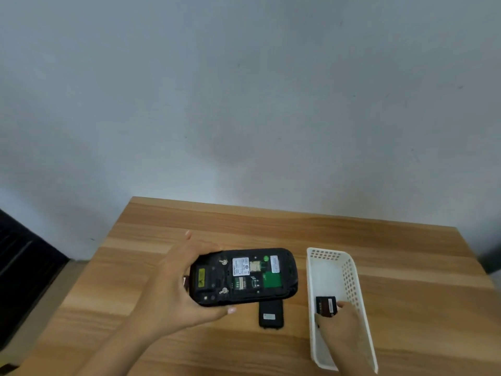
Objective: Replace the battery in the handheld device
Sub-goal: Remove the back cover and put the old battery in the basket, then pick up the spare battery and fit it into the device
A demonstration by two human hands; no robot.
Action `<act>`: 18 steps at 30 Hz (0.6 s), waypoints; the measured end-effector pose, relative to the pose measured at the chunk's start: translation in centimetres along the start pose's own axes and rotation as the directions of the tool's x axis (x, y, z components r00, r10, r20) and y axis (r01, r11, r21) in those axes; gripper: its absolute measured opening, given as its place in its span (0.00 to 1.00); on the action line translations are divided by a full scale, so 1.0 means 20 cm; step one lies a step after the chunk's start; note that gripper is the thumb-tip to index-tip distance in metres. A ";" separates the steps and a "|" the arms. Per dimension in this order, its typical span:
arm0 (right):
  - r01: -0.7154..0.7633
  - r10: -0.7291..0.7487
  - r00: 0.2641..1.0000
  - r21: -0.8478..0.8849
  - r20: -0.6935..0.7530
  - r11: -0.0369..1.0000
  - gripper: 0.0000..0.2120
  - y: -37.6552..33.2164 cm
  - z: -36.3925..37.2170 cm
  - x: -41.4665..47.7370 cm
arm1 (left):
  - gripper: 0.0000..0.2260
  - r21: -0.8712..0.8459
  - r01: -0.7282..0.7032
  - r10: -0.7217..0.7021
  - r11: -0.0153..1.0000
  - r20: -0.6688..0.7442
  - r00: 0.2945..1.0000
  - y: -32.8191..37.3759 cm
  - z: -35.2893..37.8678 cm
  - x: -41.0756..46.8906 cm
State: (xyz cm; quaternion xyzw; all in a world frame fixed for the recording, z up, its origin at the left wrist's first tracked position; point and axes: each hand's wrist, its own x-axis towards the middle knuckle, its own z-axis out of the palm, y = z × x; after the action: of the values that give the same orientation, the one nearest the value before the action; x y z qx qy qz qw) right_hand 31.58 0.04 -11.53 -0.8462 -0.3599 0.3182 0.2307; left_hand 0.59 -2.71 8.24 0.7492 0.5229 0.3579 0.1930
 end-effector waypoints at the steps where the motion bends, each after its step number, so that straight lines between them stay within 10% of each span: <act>1: 0.012 -0.012 1.000 -0.024 0.002 1.000 0.17 0.01 0.01 0.01 | 0.35 0.004 0.002 -0.002 1.000 -0.007 1.000 0.00 -0.01 -0.01; 18: 0.115 -0.120 0.978 -0.036 -0.169 0.993 0.16 -0.14 -0.02 -0.06 | 0.36 0.037 0.028 -0.025 0.999 -0.081 0.996 -0.19 -0.29 -0.17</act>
State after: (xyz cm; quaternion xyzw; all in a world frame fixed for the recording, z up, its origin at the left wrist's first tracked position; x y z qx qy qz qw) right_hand 29.91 0.74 -9.12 -0.8506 -0.3922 0.2255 0.2681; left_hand -6.78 -4.83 8.54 0.7307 0.5468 0.3752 0.1623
